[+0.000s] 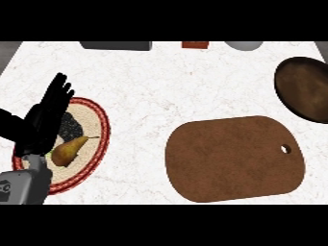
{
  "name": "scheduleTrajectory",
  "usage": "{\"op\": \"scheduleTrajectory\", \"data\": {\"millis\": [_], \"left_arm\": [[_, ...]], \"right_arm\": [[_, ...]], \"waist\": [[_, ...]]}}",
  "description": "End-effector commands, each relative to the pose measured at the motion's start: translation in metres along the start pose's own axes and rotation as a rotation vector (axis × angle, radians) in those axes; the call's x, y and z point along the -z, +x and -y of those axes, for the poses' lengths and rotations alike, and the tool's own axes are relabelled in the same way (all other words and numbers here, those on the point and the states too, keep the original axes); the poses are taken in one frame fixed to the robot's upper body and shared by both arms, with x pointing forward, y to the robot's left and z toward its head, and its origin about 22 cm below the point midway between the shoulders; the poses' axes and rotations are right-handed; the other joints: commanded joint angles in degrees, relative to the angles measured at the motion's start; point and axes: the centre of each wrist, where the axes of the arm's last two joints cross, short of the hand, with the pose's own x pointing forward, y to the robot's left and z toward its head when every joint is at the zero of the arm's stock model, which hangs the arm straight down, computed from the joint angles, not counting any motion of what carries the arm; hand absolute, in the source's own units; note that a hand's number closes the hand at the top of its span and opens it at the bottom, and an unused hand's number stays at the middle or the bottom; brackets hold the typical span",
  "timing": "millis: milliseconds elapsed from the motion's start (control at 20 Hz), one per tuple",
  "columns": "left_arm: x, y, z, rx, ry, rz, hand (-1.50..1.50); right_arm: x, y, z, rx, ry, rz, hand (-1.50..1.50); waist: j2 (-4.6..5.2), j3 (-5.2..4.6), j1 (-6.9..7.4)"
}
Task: Pick the cupcake from the cutting board and place it in the pan
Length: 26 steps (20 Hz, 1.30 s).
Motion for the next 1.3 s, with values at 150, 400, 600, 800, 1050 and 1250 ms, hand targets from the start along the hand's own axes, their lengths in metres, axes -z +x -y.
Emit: {"op": "scheduleTrajectory", "data": {"millis": [150, 400, 600, 800, 1050, 1250], "left_arm": [[0.009, 0.019, 0.001, -0.006, -0.006, 0.012, 0.0], [0.005, 0.02, 0.02, -0.015, -0.044, 0.021, 0.0], [0.002, 0.01, 0.014, -0.001, -0.035, 0.023, 0.0], [0.001, 0.006, 0.014, -0.017, -0.044, 0.022, 0.0], [0.002, 0.011, 0.024, -0.019, -0.042, 0.019, 0.0], [0.01, 0.019, 0.007, 0.0, -0.02, 0.027, 0.0]], "right_arm": [[-0.01, -0.028, -0.039, 0.05, 0.056, 0.06, 1.5], [-0.016, -0.029, -0.065, 0.007, 0.078, 0.018, 1.5], [-0.012, -0.025, -0.077, 0.07, 0.158, -0.18, 1.5], [-0.017, -0.029, -0.078, 0.117, 0.233, -0.233, -1.5], [-0.035, -0.043, -0.073, 0.19, 0.221, -0.169, -1.5], [-0.028, -0.047, -0.053, 0.395, 0.077, -0.141, -1.5]], "waist": [[0.44, 0.12, 0.8], [0.87, 0.24, 1.88], [1.08, 0.21, 2.87], [1.34, 0.25, 3.05], [1.24, 0.4, 2.4], [1.17, 0.44, 1.75]]}}
